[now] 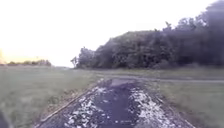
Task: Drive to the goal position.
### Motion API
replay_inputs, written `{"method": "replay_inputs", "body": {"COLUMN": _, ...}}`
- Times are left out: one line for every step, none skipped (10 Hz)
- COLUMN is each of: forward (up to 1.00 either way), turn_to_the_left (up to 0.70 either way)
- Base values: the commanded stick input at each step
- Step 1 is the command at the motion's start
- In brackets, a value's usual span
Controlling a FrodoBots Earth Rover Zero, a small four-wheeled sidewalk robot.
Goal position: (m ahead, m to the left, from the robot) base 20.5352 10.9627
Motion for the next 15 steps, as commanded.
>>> {"method": "replay_inputs", "body": {"forward": 0.7, "turn_to_the_left": 0.0}}
{"method": "replay_inputs", "body": {"forward": 0.7, "turn_to_the_left": 0.0}}
{"method": "replay_inputs", "body": {"forward": 0.7, "turn_to_the_left": 0.0}}
{"method": "replay_inputs", "body": {"forward": 0.7, "turn_to_the_left": 0.0}}
{"method": "replay_inputs", "body": {"forward": 0.39, "turn_to_the_left": 0.0}}
{"method": "replay_inputs", "body": {"forward": 0.08, "turn_to_the_left": 0.0}}
{"method": "replay_inputs", "body": {"forward": 0.0, "turn_to_the_left": 0.0}}
{"method": "replay_inputs", "body": {"forward": 0.0, "turn_to_the_left": 0.0}}
{"method": "replay_inputs", "body": {"forward": 0.0, "turn_to_the_left": 0.0}}
{"method": "replay_inputs", "body": {"forward": 0.0, "turn_to_the_left": 0.0}}
{"method": "replay_inputs", "body": {"forward": 0.0, "turn_to_the_left": 0.0}}
{"method": "replay_inputs", "body": {"forward": 0.0, "turn_to_the_left": 0.0}}
{"method": "replay_inputs", "body": {"forward": 0.0, "turn_to_the_left": 0.0}}
{"method": "replay_inputs", "body": {"forward": 0.0, "turn_to_the_left": 0.0}}
{"method": "replay_inputs", "body": {"forward": 0.0, "turn_to_the_left": 0.0}}
